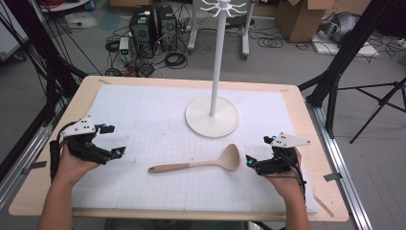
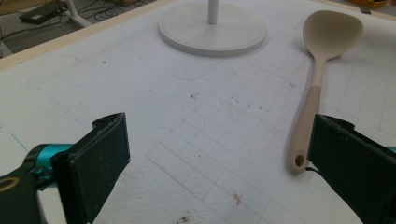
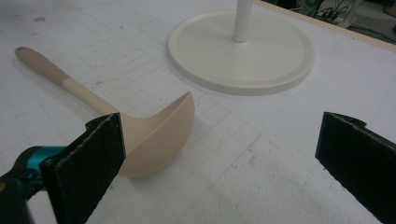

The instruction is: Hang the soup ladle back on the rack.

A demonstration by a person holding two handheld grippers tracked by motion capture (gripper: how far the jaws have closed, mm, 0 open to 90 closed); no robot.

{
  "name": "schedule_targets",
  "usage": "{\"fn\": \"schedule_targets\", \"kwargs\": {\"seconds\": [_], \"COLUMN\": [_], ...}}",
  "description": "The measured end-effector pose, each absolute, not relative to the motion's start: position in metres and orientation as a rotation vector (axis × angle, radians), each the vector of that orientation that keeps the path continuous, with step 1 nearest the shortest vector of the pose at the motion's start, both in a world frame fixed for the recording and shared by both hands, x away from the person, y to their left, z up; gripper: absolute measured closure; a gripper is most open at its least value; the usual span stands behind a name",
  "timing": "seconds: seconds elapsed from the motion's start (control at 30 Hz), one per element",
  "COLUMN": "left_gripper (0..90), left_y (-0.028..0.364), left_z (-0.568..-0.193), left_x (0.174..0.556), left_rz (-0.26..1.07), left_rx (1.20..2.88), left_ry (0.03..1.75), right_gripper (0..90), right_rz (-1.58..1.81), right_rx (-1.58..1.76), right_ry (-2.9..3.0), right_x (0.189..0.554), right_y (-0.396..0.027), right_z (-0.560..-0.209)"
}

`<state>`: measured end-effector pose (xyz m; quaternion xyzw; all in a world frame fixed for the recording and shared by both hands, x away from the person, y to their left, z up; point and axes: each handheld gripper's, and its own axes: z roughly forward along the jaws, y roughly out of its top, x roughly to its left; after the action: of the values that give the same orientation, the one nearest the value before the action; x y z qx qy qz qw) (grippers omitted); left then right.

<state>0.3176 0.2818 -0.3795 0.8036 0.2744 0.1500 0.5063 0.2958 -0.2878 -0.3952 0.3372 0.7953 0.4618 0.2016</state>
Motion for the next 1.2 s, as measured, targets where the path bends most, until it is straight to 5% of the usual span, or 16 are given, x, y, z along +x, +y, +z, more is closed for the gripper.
{"fn": "schedule_targets", "kwargs": {"seconds": [1.2], "left_gripper": [6.1], "left_y": [0.292], "left_z": [-0.375], "left_x": [0.313], "left_rz": [0.399], "left_rx": [1.951], "left_ry": [0.674], "right_gripper": [0.2], "right_rz": [1.231], "right_rx": [0.516], "right_ry": [2.618], "right_x": [0.329], "right_y": [-0.175], "right_z": [-0.379]}}
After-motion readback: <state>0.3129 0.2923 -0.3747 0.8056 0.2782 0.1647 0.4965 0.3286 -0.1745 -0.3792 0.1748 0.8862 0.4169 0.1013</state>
